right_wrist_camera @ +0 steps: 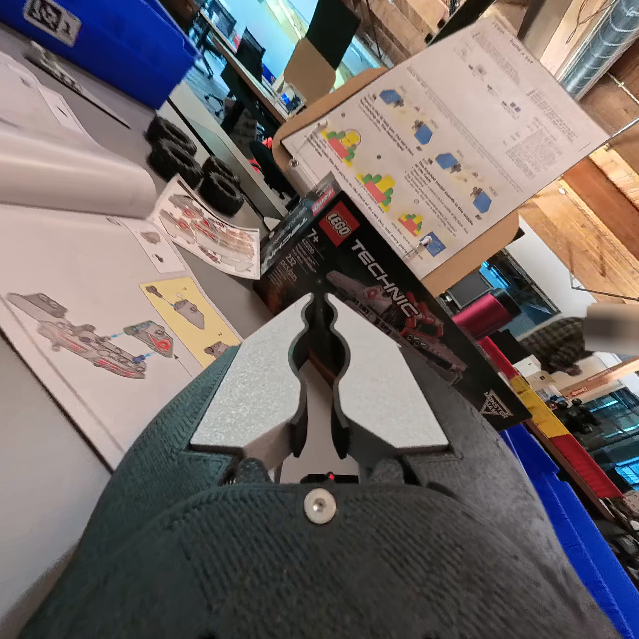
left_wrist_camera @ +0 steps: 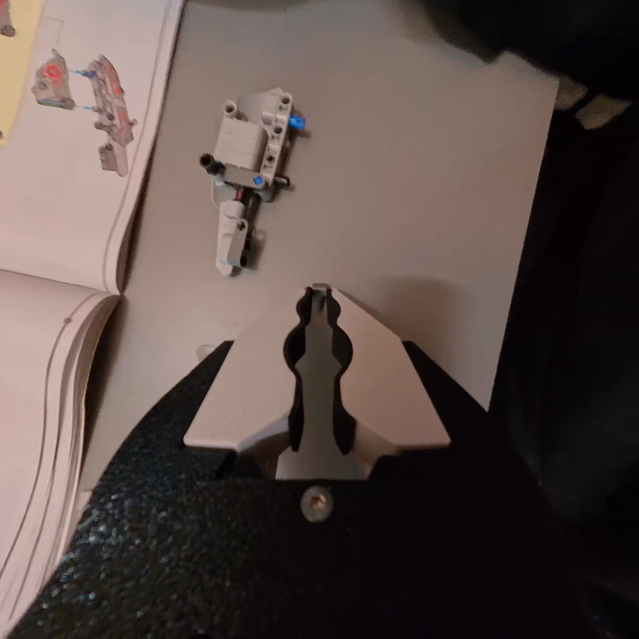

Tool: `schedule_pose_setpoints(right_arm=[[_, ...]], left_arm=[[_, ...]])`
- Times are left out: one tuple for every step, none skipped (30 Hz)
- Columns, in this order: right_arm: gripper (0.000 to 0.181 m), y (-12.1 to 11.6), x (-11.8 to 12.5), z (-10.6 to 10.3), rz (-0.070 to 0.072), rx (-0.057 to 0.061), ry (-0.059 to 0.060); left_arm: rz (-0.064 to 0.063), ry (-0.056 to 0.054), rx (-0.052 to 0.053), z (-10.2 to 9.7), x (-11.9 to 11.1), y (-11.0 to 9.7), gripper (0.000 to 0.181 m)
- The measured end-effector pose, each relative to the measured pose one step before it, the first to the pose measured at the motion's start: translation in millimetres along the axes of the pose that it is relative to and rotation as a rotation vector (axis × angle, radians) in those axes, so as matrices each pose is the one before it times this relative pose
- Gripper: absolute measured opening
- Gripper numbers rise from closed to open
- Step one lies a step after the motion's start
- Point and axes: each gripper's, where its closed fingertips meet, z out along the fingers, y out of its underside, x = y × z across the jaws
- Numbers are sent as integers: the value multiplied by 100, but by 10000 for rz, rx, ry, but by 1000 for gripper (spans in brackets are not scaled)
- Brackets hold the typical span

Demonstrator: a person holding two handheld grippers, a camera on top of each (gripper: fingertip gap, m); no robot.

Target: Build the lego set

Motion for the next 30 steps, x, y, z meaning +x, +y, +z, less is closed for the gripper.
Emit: schedule_pose_setpoints(right_arm=[[1, -331, 40, -387, 198, 145, -30], [0, -292, 85, -477, 271, 141, -13], [0, -346, 146, -572, 315, 192, 25], [0, -403, 125, -662, 346, 241, 24], [0, -317, -21, -702, 384, 208, -48], [0, -256, -183, -743, 381, 178, -112], [0, -309, -283, -813, 339, 179, -133], [0, -408, -450, -837, 262, 167, -198], [0, -419, -774, -852, 85, 77, -354], [0, -446, -964, -858, -63, -42, -395], [0, -442, -1212, -807, -70, -122, -477], [0, -439, -1698, -651, 55, -163, -774], [1, -263, -2288, -423, 265, -335, -1160], [4, 121, -2654, -212, 455, -608, -1374], [9, 416, -2693, 38, 505, -709, -1332], [16, 399, -1980, 374, 409, -593, -792], [20, 216, -1231, 591, 248, -376, -274], [22, 53, -1248, 690, 84, -252, -341], [20, -30, -856, 733, 63, -220, -239], [20, -78, -147, 730, 121, -174, 33], [21, -33, -113, 703, 139, -157, -59], [22, 52, -438, 657, 74, -204, -320], [22, -8, -387, 579, -44, -175, -314], [20, -145, -182, 546, -95, -64, -194], [17, -92, -156, 488, -94, -106, -205], [16, -70, 9, 401, -95, -137, -98], [18, -156, 109, 316, -117, -80, -6], [18, -185, 173, 254, -89, -38, 4], [17, -209, 142, 220, -19, -24, -40], [18, -224, -47, 214, 10, -4, -163]], left_arm=[[-41, -44, 249, 48, 193, -177, 5], [-64, 3, 108, 22, 220, 33, 5], [14, -32, 97, -33, 124, 60, 5], [91, -104, 95, -65, 7, 82, 5], [121, -95, 81, -80, 13, 116, 5], [103, -49, 60, -127, 85, 146, 7], [9, -73, 70, -202, 15, 130, 13], [-56, -107, 109, -307, -79, 72, 18], [-23, -103, 194, -414, -108, -31, 19], [38, -133, 285, -493, -142, -141, 19], [77, -116, 265, -520, -118, -128, 19], [106, -75, 191, -528, -57, -36, 19], [118, -100, 182, -497, -108, -22, 19], [53, -93, 121, -438, -158, 70, 18], [-82, -18, 5, -358, -109, 216, 18], [-187, -5, -83, -285, -156, 292, 18], [-212, -95, -73, -224, -279, 269, 18], [-201, -128, -55, -171, -286, 230, 18], [-201, -91, -27, -112, -172, 177, 17], [-186, 19, -16, -56, 77, 149, 16], [-163, 70, -25, -16, 232, 182, 16], [-104, 43, -12, 12, 280, 163, 16], [-5, 41, 21, 33, 366, 153, 16], [69, 81, 10, 54, 468, 212, 15], [73, 62, -38, 61, 441, 295, 15], [52, -13, -68, 35, 322, 342, 15], [50, -40, -63, -28, 269, 341, 15], [39, -25, -24, -90, 251, 289, 14], [6, -15, 37, -151, 217, 221, 14], [-42, -26, 103, -189, 153, 126, 14]])
